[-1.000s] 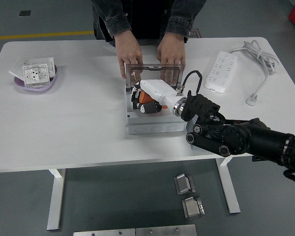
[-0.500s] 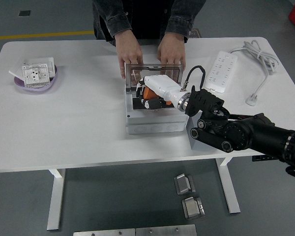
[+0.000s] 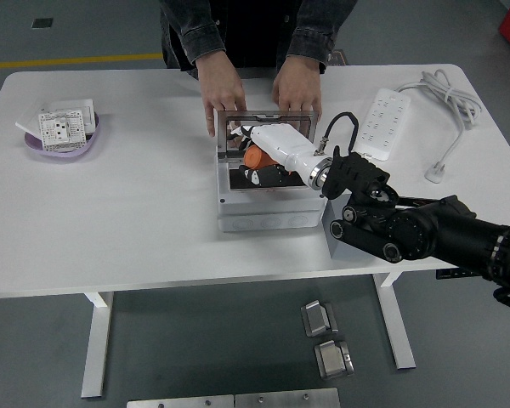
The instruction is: Pick up the cylinder from the cube,place it in the box,flap close box
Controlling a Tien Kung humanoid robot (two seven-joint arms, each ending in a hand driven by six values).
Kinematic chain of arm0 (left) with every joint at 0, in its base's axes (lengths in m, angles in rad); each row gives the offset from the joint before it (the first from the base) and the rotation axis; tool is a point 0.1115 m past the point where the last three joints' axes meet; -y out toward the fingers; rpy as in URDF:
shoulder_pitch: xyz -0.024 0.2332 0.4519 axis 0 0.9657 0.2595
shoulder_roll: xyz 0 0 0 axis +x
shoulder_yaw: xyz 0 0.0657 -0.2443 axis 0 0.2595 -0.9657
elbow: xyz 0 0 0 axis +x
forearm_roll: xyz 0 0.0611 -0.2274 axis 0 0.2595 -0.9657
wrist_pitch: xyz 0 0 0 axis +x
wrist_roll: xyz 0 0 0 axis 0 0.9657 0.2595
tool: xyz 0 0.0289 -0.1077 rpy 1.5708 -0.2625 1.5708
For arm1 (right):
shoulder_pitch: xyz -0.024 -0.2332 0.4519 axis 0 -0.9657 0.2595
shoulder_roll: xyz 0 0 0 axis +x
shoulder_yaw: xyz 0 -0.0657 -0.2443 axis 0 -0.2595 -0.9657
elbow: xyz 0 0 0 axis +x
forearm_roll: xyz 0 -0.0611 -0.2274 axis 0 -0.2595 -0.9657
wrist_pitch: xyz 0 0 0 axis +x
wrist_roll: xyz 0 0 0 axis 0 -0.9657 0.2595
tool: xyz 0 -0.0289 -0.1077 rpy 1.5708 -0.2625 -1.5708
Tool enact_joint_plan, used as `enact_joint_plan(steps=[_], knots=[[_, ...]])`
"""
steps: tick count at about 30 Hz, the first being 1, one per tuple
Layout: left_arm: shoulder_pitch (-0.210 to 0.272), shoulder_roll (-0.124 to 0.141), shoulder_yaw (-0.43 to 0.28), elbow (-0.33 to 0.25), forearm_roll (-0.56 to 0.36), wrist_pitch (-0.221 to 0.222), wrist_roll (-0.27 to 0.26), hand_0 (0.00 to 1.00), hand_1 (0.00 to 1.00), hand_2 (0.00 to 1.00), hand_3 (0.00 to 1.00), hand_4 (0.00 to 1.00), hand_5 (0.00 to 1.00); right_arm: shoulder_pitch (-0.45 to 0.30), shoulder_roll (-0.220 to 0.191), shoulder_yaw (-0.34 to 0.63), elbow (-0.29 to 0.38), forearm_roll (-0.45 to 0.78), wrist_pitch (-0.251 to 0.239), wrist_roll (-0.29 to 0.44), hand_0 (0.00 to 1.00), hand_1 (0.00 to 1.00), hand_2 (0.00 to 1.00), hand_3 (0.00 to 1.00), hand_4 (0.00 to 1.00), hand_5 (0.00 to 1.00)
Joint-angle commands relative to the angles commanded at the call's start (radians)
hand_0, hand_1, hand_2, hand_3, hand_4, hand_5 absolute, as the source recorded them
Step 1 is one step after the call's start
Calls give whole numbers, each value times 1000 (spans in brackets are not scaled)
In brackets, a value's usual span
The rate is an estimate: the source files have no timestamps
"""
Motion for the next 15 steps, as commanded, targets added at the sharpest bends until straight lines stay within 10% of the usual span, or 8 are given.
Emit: enact_joint_plan(steps=[8,15], knots=[[5,-6,-5,0,3,1,-1,689,673,586,667,647,348,-26,-30,40,52,-6,1,-12,737,682,718,852,832,219],[24,-12,-11,1,0,1,0,689,672,586,666,643,349,-106,-164,189,237,-46,54,-67,728,657,694,840,850,250]])
